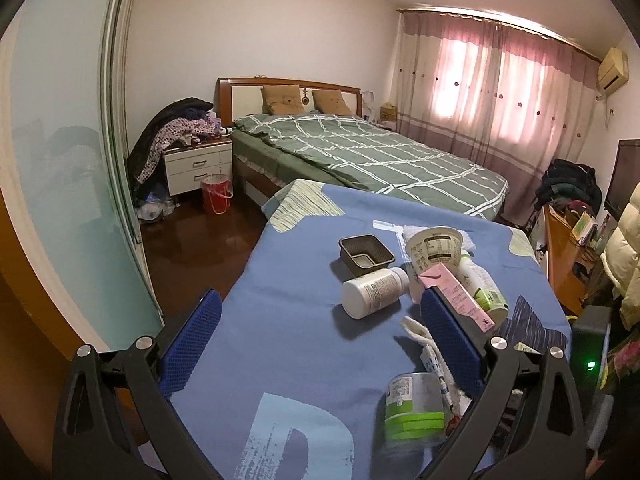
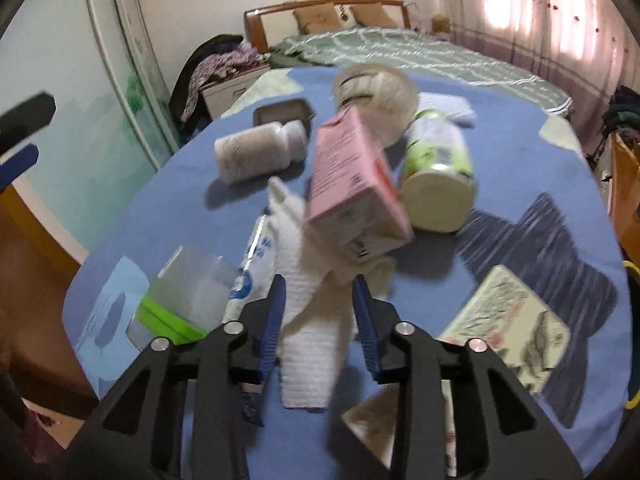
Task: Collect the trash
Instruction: 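Grasp the white tissue with the right tool and lift it, then carry the tissue over the yellow bin and open the right tool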
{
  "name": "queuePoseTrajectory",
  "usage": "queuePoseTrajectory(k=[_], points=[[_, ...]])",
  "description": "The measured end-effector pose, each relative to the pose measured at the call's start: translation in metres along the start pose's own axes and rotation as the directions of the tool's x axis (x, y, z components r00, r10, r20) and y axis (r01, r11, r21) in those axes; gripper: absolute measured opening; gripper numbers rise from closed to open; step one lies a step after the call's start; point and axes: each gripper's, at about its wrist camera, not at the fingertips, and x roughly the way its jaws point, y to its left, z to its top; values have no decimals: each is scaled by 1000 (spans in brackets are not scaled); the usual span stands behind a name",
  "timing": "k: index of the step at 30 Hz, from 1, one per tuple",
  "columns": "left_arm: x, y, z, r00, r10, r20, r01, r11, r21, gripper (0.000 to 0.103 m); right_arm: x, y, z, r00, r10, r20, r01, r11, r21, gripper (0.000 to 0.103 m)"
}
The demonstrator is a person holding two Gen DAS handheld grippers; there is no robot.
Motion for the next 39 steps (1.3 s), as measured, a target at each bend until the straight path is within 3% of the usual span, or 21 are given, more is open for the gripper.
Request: queuePoseTrajectory(k=[1, 4, 13, 25, 39], points=[[1, -1, 0, 1000, 0, -1, 0, 1000, 2, 98, 3, 2, 0, 1000, -1, -4, 1, 1000, -7, 30], [0, 0, 0, 1000, -3, -2, 3, 1000, -1, 98, 12, -1, 0, 999, 18, -38, -18, 1000, 0, 1], [7, -7, -3, 1000, -10, -17, 10, 1000, 7, 98, -27, -19, 6, 996, 66, 57, -68, 997, 39, 1], [8, -19, -4, 1000, -21, -22, 22, 999, 26, 98, -92, -20, 35, 971, 115, 209, -122, 992, 21, 1], [16, -32, -9, 998, -41, -43, 43, 998, 54, 98, -149, -62, 65, 923, -12, 385, -31, 994, 106, 1]])
